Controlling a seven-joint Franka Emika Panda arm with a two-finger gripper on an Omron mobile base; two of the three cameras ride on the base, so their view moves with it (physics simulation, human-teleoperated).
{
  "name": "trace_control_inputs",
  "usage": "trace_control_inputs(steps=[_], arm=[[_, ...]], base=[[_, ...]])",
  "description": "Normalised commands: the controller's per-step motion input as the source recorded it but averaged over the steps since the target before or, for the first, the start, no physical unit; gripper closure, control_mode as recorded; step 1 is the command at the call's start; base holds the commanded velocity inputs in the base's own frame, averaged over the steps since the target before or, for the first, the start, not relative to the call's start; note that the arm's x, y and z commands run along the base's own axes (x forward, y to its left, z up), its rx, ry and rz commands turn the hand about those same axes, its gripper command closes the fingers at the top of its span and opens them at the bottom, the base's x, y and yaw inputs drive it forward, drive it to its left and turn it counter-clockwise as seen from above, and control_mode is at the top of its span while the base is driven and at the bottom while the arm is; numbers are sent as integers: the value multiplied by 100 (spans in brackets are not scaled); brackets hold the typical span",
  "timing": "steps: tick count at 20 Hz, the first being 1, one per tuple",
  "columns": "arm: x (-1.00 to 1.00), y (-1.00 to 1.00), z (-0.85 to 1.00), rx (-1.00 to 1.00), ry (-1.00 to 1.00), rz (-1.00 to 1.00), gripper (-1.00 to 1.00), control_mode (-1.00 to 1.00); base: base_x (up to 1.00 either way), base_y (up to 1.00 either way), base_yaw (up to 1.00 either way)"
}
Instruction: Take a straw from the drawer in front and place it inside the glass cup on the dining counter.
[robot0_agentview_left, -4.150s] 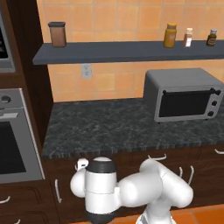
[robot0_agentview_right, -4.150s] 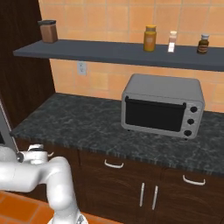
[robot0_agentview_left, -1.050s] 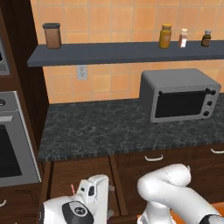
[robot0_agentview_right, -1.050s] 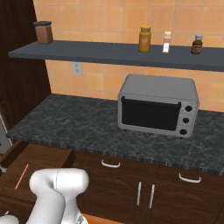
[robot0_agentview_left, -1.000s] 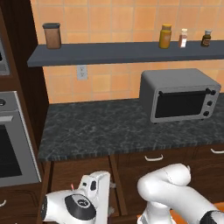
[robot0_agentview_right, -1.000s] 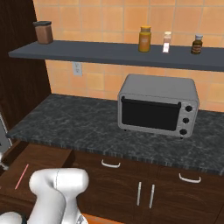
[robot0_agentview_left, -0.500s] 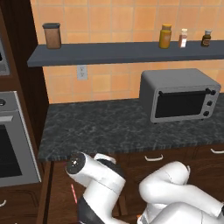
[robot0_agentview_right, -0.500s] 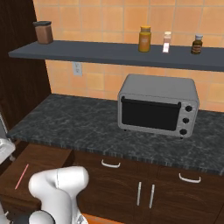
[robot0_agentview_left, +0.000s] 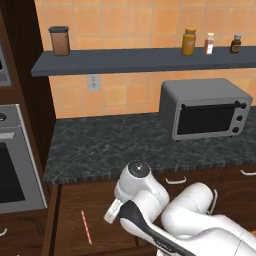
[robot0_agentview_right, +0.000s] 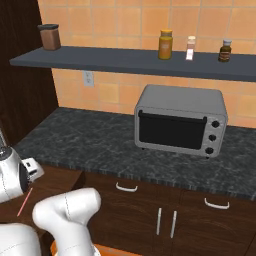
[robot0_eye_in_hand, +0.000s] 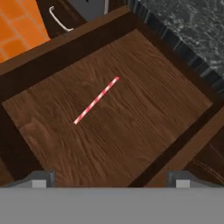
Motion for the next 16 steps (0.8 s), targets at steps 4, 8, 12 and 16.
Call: trace_control_inputs(steps=[4, 8, 12, 16], arm=[[54, 43, -45, 6, 2, -4, -100, -100], [14, 83, -3, 0, 24, -25, -100, -100], [31, 34, 0, 1, 39, -23, -100, -100], [33, 26, 0, -1, 37, -19, -100, -100]], base=[[0, 0, 0], [0, 0, 0], [0, 0, 0], [0, 0, 0]])
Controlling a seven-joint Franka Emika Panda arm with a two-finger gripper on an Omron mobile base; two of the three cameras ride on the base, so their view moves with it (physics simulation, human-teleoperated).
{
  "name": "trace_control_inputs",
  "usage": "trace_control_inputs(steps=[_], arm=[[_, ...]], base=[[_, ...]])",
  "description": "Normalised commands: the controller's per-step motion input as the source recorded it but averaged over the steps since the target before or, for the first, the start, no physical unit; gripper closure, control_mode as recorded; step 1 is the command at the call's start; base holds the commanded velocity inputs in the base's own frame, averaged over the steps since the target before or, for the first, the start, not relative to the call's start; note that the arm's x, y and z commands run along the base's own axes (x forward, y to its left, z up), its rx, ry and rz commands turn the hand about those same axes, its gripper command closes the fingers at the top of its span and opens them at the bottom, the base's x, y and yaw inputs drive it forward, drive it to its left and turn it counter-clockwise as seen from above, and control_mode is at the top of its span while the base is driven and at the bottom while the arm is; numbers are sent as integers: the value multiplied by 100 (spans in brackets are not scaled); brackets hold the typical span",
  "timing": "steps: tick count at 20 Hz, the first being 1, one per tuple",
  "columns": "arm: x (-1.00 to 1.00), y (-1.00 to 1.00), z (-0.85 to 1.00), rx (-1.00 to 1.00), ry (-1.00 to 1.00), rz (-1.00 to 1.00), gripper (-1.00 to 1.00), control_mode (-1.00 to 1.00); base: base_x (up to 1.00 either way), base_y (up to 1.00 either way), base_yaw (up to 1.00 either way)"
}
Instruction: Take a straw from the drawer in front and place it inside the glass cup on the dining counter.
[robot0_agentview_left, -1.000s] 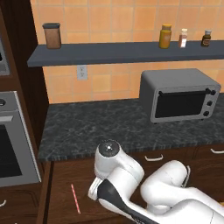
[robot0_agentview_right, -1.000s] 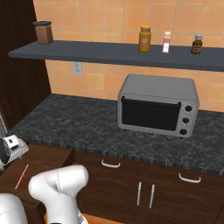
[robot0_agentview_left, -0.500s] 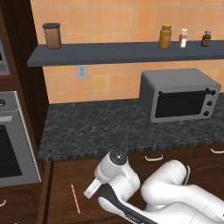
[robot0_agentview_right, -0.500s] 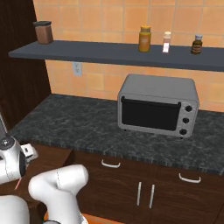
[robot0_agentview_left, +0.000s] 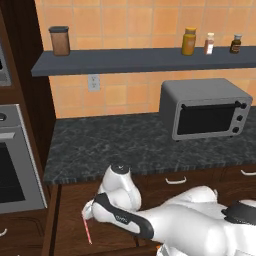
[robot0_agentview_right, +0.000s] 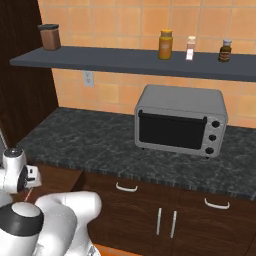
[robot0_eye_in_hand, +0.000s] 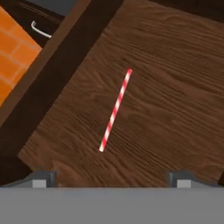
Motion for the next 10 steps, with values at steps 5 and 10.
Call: trace_control_inputs(steps=[5, 10], arm=[[32, 60, -12, -10, 3, -29, -100, -100], [37, 28, -13, -9, 16, -22, -100, -100]], base=[[0, 0, 0], [0, 0, 0]])
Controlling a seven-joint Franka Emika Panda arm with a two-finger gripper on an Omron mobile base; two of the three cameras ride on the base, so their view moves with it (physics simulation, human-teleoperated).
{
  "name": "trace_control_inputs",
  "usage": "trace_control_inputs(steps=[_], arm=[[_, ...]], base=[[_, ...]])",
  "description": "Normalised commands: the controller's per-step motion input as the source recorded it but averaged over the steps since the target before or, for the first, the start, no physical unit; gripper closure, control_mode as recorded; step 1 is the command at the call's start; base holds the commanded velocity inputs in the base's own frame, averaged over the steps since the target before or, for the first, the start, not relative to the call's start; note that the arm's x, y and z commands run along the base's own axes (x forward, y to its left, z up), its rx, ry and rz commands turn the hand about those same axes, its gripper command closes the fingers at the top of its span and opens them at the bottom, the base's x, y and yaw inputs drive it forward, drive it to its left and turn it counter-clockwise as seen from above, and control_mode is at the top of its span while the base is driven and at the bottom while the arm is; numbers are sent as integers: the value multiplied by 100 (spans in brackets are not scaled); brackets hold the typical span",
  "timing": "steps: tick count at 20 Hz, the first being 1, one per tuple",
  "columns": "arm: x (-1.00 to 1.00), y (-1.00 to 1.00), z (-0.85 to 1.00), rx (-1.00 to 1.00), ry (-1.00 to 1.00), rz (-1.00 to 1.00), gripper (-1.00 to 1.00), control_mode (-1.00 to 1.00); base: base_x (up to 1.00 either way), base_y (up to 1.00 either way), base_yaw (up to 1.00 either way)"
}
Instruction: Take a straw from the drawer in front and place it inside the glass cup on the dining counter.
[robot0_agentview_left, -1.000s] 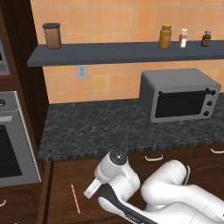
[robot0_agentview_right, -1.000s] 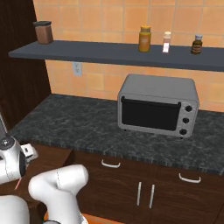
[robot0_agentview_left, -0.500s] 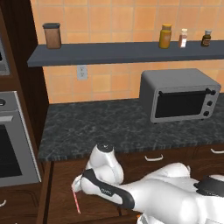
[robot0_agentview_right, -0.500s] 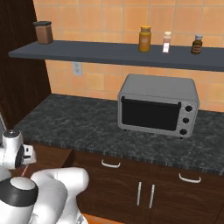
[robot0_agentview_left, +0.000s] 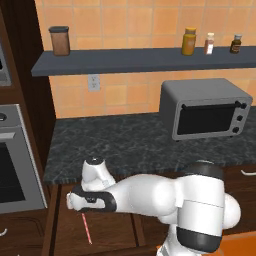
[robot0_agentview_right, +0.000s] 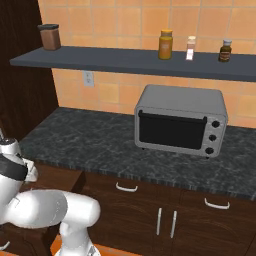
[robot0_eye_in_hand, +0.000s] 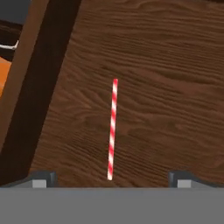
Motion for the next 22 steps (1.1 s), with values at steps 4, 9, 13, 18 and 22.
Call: trace_control_inputs(steps=[4, 9, 13, 18, 22], arm=[[16, 0, -43, 0, 11, -12, -100, -100], [-57, 0, -56, 0, 0, -7, -100, -100], [-21, 0, -50, -1, 0, -6, -100, -100], [19, -2, -49, 0, -5, -5, -100, -100], [16, 0, -36, 0, -2, -5, -100, -100]], base=[[0, 0, 0], [0, 0, 0], [0, 0, 0], [0, 0, 0], [0, 0, 0]])
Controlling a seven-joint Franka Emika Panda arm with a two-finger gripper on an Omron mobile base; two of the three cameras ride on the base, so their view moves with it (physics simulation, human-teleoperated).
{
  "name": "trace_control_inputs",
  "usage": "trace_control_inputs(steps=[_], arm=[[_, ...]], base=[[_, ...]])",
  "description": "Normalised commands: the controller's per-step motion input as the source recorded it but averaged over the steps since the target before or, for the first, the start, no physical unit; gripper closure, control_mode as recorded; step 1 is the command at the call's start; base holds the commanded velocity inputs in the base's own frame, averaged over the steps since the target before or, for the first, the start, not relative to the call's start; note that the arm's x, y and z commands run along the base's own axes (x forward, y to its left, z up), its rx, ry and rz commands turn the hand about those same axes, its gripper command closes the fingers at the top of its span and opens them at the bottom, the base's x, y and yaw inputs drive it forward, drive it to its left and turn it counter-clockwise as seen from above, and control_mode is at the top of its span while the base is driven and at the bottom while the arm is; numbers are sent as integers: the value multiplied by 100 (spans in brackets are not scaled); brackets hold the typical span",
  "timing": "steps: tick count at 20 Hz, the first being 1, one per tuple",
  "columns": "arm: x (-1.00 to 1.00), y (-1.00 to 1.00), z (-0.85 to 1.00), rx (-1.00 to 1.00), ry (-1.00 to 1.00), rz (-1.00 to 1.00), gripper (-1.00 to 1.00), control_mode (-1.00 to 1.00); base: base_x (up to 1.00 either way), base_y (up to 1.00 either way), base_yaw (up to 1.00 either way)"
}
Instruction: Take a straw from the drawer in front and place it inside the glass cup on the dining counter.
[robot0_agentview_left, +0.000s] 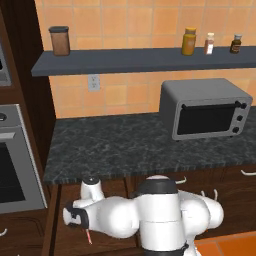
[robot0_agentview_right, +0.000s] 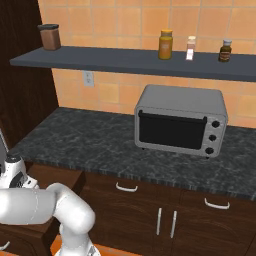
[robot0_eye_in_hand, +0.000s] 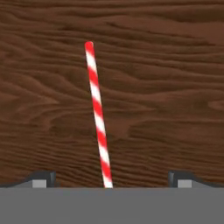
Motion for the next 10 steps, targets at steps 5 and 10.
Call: trace_control_inputs(steps=[5, 10], arm=[[15, 0, -28, 0, -4, -1, -100, -100], [17, 22, -23, -4, -1, 0, -100, -100]], base=[[0, 0, 0], [0, 0, 0]])
